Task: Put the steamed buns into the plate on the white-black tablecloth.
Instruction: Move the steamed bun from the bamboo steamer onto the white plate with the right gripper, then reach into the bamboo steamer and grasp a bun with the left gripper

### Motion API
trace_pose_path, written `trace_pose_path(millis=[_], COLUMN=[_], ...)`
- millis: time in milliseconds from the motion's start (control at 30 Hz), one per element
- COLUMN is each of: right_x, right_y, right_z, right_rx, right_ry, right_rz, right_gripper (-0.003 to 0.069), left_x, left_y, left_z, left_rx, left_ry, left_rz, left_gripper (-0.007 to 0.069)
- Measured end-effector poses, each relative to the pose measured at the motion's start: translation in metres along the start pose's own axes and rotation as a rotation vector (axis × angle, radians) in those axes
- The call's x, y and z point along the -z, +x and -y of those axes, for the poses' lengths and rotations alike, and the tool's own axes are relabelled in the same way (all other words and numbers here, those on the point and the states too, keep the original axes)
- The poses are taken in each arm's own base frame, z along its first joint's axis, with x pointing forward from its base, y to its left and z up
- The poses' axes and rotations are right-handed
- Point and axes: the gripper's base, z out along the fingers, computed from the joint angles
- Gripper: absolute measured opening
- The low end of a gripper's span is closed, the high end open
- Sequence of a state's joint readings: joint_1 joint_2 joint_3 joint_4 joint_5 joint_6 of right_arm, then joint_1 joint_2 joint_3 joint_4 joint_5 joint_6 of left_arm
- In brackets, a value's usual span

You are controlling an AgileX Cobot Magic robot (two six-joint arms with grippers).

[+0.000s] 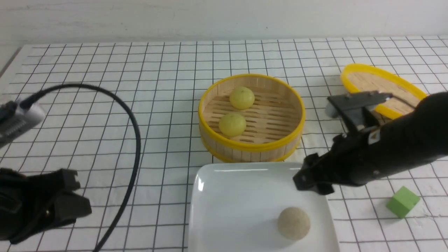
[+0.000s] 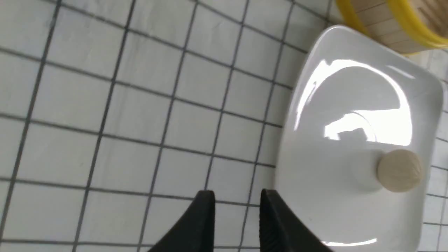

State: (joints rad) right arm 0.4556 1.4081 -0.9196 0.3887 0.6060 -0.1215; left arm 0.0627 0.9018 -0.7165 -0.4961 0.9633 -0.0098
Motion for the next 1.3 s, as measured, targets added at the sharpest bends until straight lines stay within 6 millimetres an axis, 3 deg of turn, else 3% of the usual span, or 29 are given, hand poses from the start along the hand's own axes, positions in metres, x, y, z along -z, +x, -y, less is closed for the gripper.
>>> trace_pose_path(millis=[67,200,233,300,433,467,500,533,633,667,700,733,867,1100,1300], right_x=[0.026,0.089,0.094,0.126,0.142,0.147,0.148,0.15,0.15,0.148,0.148,0.145,0.134,0.123,0.122], right_y=[0.001,0.021,0.025,0.06,0.093,0.109,0.113,0.128,0.14,0.145,0.145,0.147,0.151,0.155,0.155], right_z=[0.004,0.012,0.013,0.013,0.012,0.013,0.013,0.014,0.017,0.019,0.019,0.021,0.027,0.032,0.033], right_rx=[0.02,0.048,0.045,0.026,0.031,0.04,0.043,0.057,0.07,0.074,0.075,0.075,0.082,0.09,0.088], right_ry=[0.016,0.079,0.084,0.11,0.119,0.125,0.126,0.138,0.156,0.169,0.17,0.177,0.202,0.225,0.223], right_rz=[-0.007,0.005,-0.001,0.036,0.106,0.155,0.166,0.209,0.242,0.252,0.255,0.258,0.261,0.266,0.267], right_gripper=[0.0352,0.0048,0.0029,-0.0013,-0.0013,-0.0013,-0.0013,-0.0013,-0.0013,-0.0013,-0.0012,-0.0011,-0.0008,-0.0005,0.0001], left_x=[0.004,-0.001,-0.002,-0.019,-0.045,-0.059,-0.062,-0.076,-0.101,-0.115,-0.116,-0.133,-0.171,-0.229,-0.267], left_y=[-0.007,-0.025,-0.028,-0.044,-0.056,-0.061,-0.062,-0.068,-0.073,-0.077,-0.08,-0.082,-0.097,-0.116,-0.119], left_z=[0.004,0.007,0.007,0.005,0.013,0.027,0.032,0.052,0.083,0.102,0.106,0.124,0.164,0.188,0.187], left_rx=[-0.025,-0.057,-0.056,-0.03,-0.055,-0.101,-0.114,-0.177,-0.264,-0.308,-0.316,-0.352,-0.42,-0.508,-0.519], left_ry=[0.005,-0.017,-0.02,-0.024,0.01,0.041,0.049,0.075,0.098,0.101,0.106,0.098,0.034,-0.093,-0.119], left_rz=[0.0,-0.034,-0.036,-0.052,-0.116,-0.158,-0.165,-0.185,-0.205,-0.206,-0.198,-0.207,-0.17,-0.112,-0.112], left_gripper=[0.0215,0.0149,0.0129,0.0031,0.0002,0.0002,0.0002,0.0002,0.0002,0.0009,0.0011,0.0035,0.0153,0.0372,0.0397])
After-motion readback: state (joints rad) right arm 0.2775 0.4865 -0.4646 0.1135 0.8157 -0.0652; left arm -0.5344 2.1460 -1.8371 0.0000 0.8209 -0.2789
